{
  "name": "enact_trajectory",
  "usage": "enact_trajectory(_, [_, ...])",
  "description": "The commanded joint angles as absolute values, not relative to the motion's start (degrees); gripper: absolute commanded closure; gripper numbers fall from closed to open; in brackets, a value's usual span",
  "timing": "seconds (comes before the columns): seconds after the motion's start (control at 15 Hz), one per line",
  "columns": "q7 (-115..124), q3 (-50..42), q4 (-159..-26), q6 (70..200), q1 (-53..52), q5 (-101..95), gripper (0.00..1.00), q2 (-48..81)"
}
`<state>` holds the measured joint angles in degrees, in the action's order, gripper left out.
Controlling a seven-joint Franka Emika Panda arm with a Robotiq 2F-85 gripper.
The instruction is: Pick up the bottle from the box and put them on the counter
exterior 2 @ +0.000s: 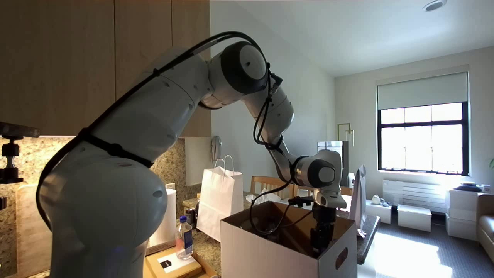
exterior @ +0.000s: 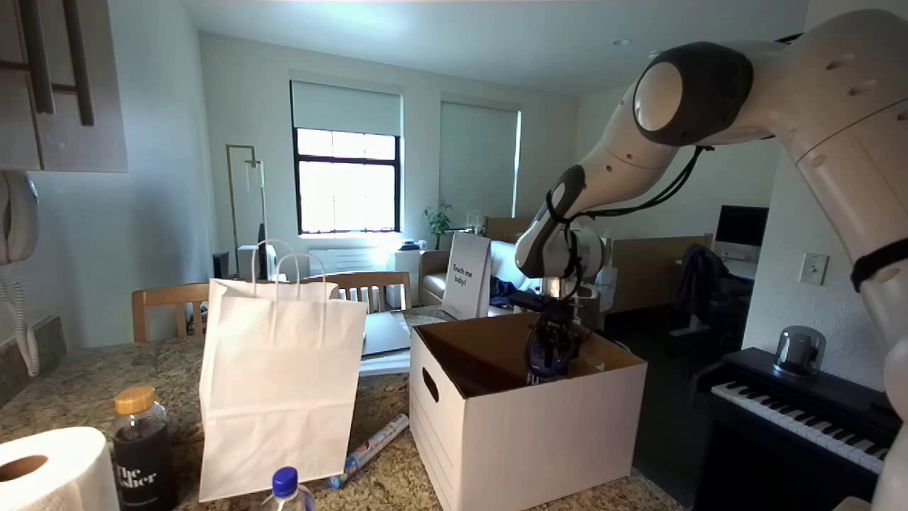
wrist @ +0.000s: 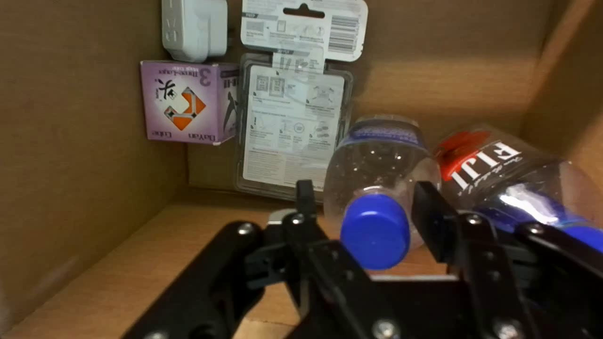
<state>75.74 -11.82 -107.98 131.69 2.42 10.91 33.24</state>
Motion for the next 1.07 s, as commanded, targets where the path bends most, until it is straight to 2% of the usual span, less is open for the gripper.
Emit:
enact_trajectory(0.0, [76.2, -11.0, -111.0, 131.9, 1.9, 10.7, 0.74, 30.2])
enact_trajectory(0.13, [76.5, -10.6, -110.6, 131.2, 1.8, 10.9, 0.85, 30.3])
enact_trajectory(1.0, [75.4, -11.0, -110.7, 130.1, 2.7, 10.5, 0.84, 26.5])
